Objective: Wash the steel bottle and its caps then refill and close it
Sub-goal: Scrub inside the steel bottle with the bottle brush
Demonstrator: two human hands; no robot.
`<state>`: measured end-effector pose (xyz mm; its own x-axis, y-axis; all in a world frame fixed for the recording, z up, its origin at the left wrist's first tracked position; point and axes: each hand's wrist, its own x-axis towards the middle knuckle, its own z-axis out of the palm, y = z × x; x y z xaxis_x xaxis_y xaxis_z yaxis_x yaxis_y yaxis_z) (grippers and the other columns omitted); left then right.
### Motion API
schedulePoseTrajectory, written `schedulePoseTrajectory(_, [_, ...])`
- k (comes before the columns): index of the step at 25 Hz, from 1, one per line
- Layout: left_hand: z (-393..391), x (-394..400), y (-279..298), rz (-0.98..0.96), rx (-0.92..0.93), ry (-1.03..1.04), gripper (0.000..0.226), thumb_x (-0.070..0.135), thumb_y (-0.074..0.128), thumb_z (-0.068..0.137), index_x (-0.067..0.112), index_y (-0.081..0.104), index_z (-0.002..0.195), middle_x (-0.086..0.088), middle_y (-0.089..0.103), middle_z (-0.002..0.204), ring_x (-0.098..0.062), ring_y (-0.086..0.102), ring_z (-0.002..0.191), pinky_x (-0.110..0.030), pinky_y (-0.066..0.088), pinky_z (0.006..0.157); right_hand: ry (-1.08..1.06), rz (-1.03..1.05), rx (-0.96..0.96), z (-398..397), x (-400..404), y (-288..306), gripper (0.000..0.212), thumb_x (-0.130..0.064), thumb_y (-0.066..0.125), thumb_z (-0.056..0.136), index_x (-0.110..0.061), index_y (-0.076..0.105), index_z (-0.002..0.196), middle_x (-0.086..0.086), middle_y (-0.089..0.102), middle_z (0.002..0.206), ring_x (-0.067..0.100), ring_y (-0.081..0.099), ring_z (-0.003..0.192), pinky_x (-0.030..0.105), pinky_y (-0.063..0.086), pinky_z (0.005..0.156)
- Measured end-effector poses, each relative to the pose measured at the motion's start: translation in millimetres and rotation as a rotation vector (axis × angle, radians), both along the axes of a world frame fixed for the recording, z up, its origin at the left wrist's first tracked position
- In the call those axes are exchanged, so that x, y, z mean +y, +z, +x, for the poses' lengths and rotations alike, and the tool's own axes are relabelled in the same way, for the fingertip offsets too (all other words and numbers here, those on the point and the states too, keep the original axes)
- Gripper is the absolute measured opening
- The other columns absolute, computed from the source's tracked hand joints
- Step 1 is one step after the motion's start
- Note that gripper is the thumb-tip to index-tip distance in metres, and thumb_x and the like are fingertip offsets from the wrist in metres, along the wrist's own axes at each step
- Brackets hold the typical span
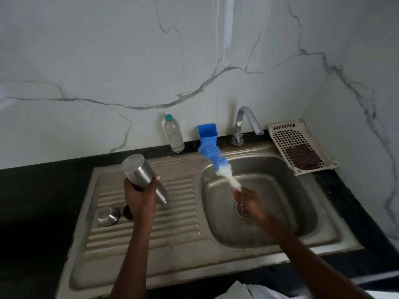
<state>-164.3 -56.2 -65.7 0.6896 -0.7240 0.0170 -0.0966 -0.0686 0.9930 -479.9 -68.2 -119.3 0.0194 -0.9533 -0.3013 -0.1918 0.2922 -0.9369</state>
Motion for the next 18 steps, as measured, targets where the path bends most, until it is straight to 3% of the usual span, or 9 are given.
schedulePoseTrajectory(2, [-1.8, -16.5, 13.9, -0.080, 0.135, -0.030, 0.060, 0.022, 0.089, 0.082, 0.017, 0.056, 0.131, -0.001, 0.070, 0.120, -0.013, 0.070, 0.105, -0.030, 0.058, 0.088, 0.027, -0.097, -0.006, -7.5, 10.2, -7.6, 0.030, -0.041, 0.063, 0.087, -0.029, 0.063, 0.060, -0.010, 0.046, 0.058, 0.011, 0.041, 0.058, 0.032, 0.031, 0.061])
schedulePoseTrajectory(4, [-5.5, -36.3, 22.9, -0.149, 0.259, -0.065, 0.054, 0.028, 0.085, 0.087, 0.019, 0.056, 0.132, 0.001, 0.071, 0.122, -0.012, 0.072, 0.107, -0.028, 0.060, 0.087, 0.047, -0.121, -0.020, -15.7, 21.3, -11.9, 0.035, -0.033, 0.056, 0.093, -0.019, 0.062, 0.062, 0.000, 0.047, 0.058, 0.017, 0.042, 0.058, 0.035, 0.030, 0.061])
schedulePoseTrajectory(6, [-10.6, -60.6, 30.5, -0.165, 0.402, -0.043, 0.049, 0.032, 0.082, 0.090, 0.021, 0.057, 0.131, -0.001, 0.071, 0.124, -0.013, 0.073, 0.108, -0.032, 0.061, 0.092, 0.059, -0.159, 0.067, -27.1, 29.1, -14.7, 0.036, -0.029, 0.054, 0.098, -0.010, 0.059, 0.068, -0.002, 0.052, 0.061, 0.012, 0.047, 0.061, 0.034, 0.034, 0.063])
schedulePoseTrajectory(10, [-26.1, -98.8, 43.4, -0.142, 0.733, 0.077, 0.051, 0.040, 0.081, 0.090, 0.019, 0.057, 0.130, -0.005, 0.072, 0.121, -0.023, 0.073, 0.106, -0.046, 0.060, 0.097, 0.080, -0.175, 0.279, -47.2, 29.6, -12.4, 0.030, -0.014, 0.058, 0.103, -0.022, 0.063, 0.075, -0.013, 0.057, 0.063, 0.001, 0.052, 0.065, 0.030, 0.040, 0.065])
schedulePoseTrajectory(14, [-55.3, -110.6, 54.0, -0.136, 0.829, 0.161, 0.054, 0.043, 0.081, 0.089, 0.015, 0.055, 0.127, -0.006, 0.071, 0.115, -0.024, 0.073, 0.097, -0.048, 0.062, 0.090, 0.122, -0.199, 0.368, -60.7, 16.7, -1.1, 0.028, -0.027, 0.061, 0.101, -0.023, 0.060, 0.073, -0.007, 0.057, 0.060, 0.003, 0.053, 0.061, 0.034, 0.044, 0.062])
schedulePoseTrajectory(18, [-97.8, -107.8, 52.6, -0.077, 0.778, 0.125, 0.056, 0.039, 0.080, 0.091, 0.013, 0.054, 0.134, -0.005, 0.070, 0.109, -0.023, 0.072, 0.092, -0.044, 0.062, 0.081, 0.210, -0.271, 0.480, -59.9, 1.4, 17.2, 0.028, -0.045, 0.057, 0.094, -0.022, 0.059, 0.077, -0.002, 0.058, 0.061, 0.007, 0.053, 0.061, 0.035, 0.045, 0.062])
